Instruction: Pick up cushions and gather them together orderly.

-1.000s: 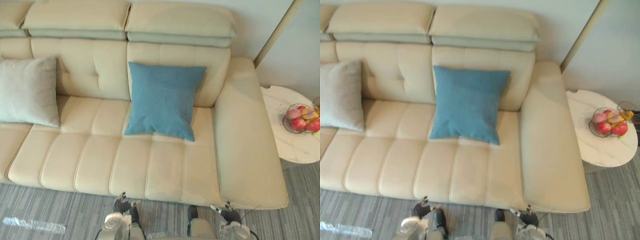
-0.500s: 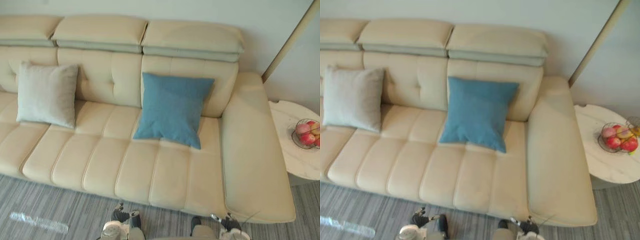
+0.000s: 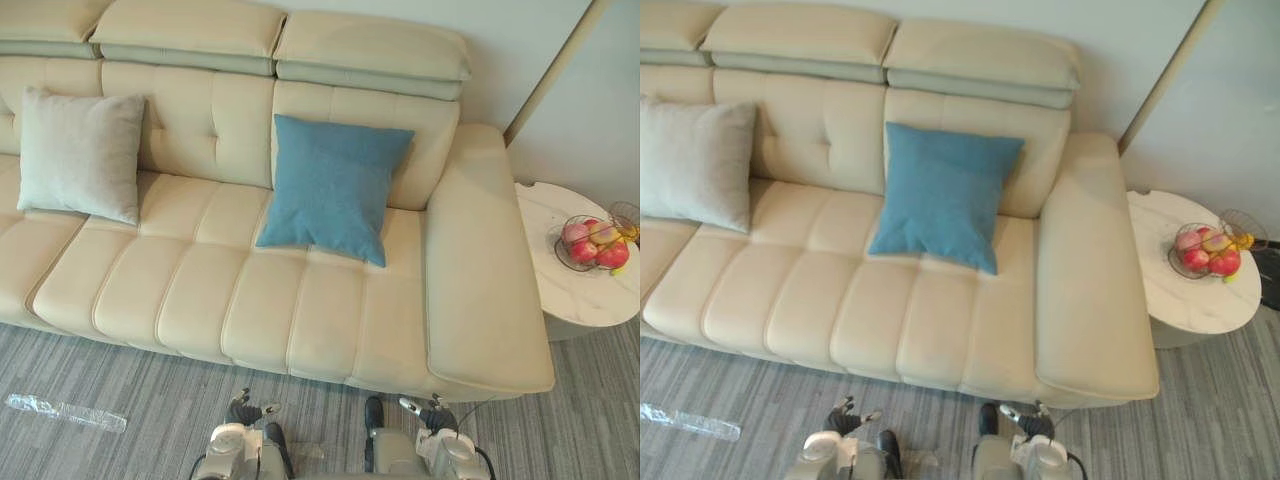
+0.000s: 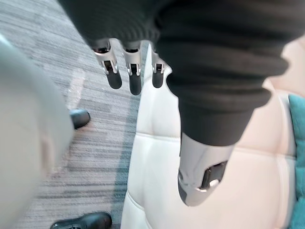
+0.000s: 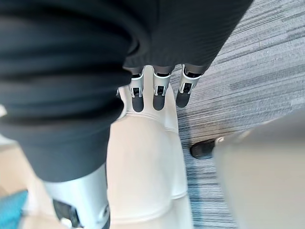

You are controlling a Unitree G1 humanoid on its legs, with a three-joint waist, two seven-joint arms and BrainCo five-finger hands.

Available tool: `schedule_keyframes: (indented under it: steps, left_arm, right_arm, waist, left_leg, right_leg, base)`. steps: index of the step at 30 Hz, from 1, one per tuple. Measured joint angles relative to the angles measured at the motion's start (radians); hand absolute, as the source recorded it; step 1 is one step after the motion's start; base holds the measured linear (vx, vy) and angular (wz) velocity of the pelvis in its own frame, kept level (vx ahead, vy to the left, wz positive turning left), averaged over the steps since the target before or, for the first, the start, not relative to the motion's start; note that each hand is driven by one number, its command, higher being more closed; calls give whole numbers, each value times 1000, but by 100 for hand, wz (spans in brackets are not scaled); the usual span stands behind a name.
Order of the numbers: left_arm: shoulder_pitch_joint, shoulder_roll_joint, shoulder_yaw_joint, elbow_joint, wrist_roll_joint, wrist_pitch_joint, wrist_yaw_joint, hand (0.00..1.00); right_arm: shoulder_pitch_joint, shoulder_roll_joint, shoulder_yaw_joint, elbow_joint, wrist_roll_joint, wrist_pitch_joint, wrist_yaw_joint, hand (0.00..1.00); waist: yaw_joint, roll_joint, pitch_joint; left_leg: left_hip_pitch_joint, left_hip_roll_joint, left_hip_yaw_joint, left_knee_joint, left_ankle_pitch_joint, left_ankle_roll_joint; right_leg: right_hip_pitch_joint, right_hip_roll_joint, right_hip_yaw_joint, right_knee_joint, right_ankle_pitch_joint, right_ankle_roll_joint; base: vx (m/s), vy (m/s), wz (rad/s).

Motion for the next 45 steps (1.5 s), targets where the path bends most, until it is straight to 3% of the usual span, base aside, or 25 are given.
schedule_keyframes:
  steps: [1, 3, 4, 5, 6, 7, 11, 17, 27, 28, 33, 39, 42, 45]
  left_arm:
    - [14, 8, 0, -1, 2, 2, 0, 0]
    - [21, 26, 9, -5, 4, 4, -1, 0]
    - [16, 21, 20, 3, 6, 6, 0, 0]
    - [13, 10, 22, 8, 6, 9, 0, 0]
    - [12, 2, 24, 8, 6, 8, 1, 0]
    - [3, 21, 19, 17, 6, 13, 1, 0]
    - [-27, 7, -17, 29, 7, 17, 0, 0]
    - [-33, 11, -59, 31, 18, 17, -2, 0]
    - [-10, 42, -78, 52, 20, 18, -3, 0]
    - [25, 36, -81, 73, 20, 19, -7, 0]
    - [25, 36, -81, 73, 20, 19, -7, 0]
    - [24, 33, -81, 73, 19, 19, -7, 0]
    - [25, 30, -80, 74, 18, 19, -7, 0]
    - [21, 32, -76, 74, 18, 19, -7, 0]
  right_arm:
    - [15, 1, 0, 7, 0, 2, -2, 0]
    - [34, 10, 1, 25, -8, 2, -1, 0]
    - [32, 19, 0, 48, -29, 1, -2, 0]
    - [30, 4, 1, 55, -37, 1, -2, 0]
    - [19, 5, 3, 69, -37, 4, -1, 0]
    - [8, 15, 10, 88, -37, 6, 1, 0]
    - [17, -10, -14, 124, -35, 13, 2, 0]
    - [33, -8, -43, 126, -35, 14, 4, 0]
    - [31, -9, -83, 128, -20, 19, 5, 0]
    - [36, -22, -101, 136, 8, 23, 4, 0]
    - [36, -22, -101, 136, 8, 23, 4, 0]
    - [45, -43, -132, 136, 4, 29, 2, 0]
    - [56, -54, -167, 135, 3, 39, -4, 0]
    - [51, -56, -165, 130, 1, 48, -9, 0]
  waist:
    - [1, -8, -8]
    - [10, -55, -33]
    - [15, -59, -48]
    - [23, -45, -69]
    - [30, -44, -72]
    - [17, -70, -73]
    - [11, -47, -80]
    - [11, -46, -79]
    - [7, -24, -77]
    - [0, -2, -94]
    - [0, -2, -94]
    - [-8, 18, -88]
    - [-30, 33, -77]
    - [-39, 29, -60]
  left_leg:
    - [16, 3, -6, -18, 10, -7]
    - [27, -17, -15, -51, 30, -32]
    - [32, -33, -44, -87, 41, -36]
    - [9, -23, -68, -112, 59, -19]
    - [6, -10, -59, -130, 94, -33]
    - [12, -36, -47, -154, 107, -46]
    - [54, -16, -56, -258, 179, -51]
    - [98, -34, -62, -278, 184, -55]
    - [143, -61, -86, -296, 184, -54]
    - [188, -78, -87, -317, 174, -40]
    - [188, -78, -86, -317, 173, -39]
    - [182, -91, -73, -318, 143, -34]
    - [184, -102, -73, -317, 133, -38]
    - [158, -111, -77, -255, 107, -41]
  right_leg:
    - [16, 3, 0, 124, -65, -4]
    - [21, 4, 3, 146, -97, 2]
    - [23, 17, 1, 99, -88, 14]
    - [52, 42, 14, -5, -74, 15]
    - [60, 52, 28, -51, -86, -8]
    - [60, 43, 33, -62, -128, -39]
    - [86, 82, 32, -160, -67, -56]
    - [132, 73, 35, -179, -65, -54]
    - [192, 50, 20, -200, -72, -45]
    - [224, 37, 27, -216, -79, -36]
    - [223, 36, 28, -216, -79, -36]
    - [193, 19, 31, -176, -122, -24]
    - [188, 6, 24, -148, -152, -19]
    - [155, -7, 44, -82, -183, -18]
  base:
    - [-27, -93, 23]
    - [-32, -115, 14]
    - [-30, -70, -19]
    - [-49, -73, -48]
    - [-39, -100, -49]
    - [-57, -81, -29]
    - [6, -57, -20]
    - [58, 9, 3]
    - [40, 20, 7]
    - [0, 0, 0]
    - [0, 0, -1]
    - [17, 6, -1]
    - [112, -1, 9]
    - [174, -28, -8]
